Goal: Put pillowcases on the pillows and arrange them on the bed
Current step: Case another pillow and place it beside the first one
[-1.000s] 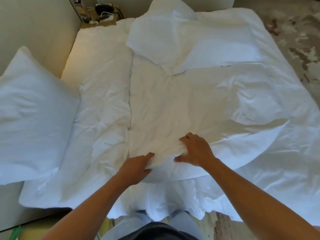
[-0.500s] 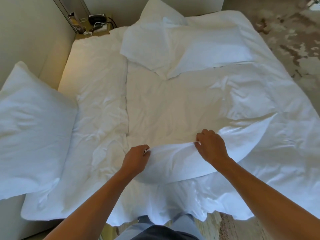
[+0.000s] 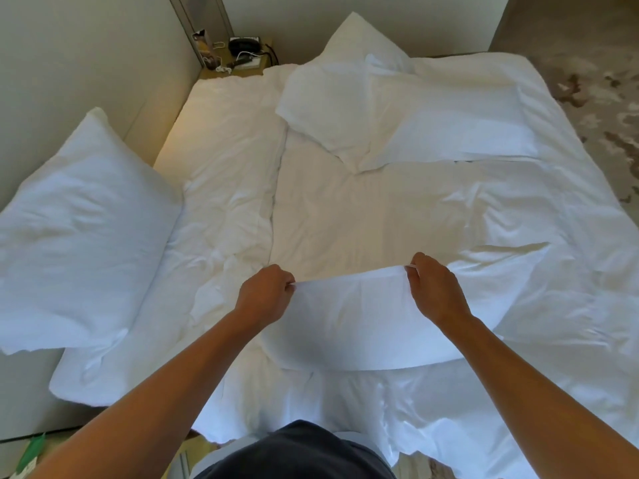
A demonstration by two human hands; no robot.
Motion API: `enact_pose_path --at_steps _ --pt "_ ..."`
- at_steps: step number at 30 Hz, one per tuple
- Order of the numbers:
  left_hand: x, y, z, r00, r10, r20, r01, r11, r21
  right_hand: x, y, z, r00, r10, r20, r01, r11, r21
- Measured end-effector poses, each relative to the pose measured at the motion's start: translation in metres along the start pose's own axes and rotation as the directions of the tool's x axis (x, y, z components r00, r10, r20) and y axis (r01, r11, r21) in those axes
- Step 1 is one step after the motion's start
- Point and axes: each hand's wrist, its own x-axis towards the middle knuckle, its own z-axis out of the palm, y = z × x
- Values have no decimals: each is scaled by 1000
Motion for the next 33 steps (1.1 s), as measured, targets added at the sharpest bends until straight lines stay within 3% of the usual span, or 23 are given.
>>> enact_pose_path --at_steps 4,8,16,20,27,33 --pt "2 4 7 997 -39 60 46 993 -106 11 12 -4 999 -39 -14 38 997 -65" --pt "-1 6 21 992 -73 104 88 986 -144 22 29 -5 996 -56 62 69 974 -218" --pt "3 -2 33 984 -167 59 175 968 -178 33 49 -7 987 -44 157 44 999 4" --pt "-1 -4 47 984 -149 97 155 986 -54 22 48 0 986 -46 161 44 999 13" --pt "-8 6 51 990 -143 -2 143 989 -33 2 50 8 1000 -10 -23 12 996 91" --pt "-7 -5 17 986 -138 -95 114 968 -225 -13 26 0 987 79 -138 -64 992 107"
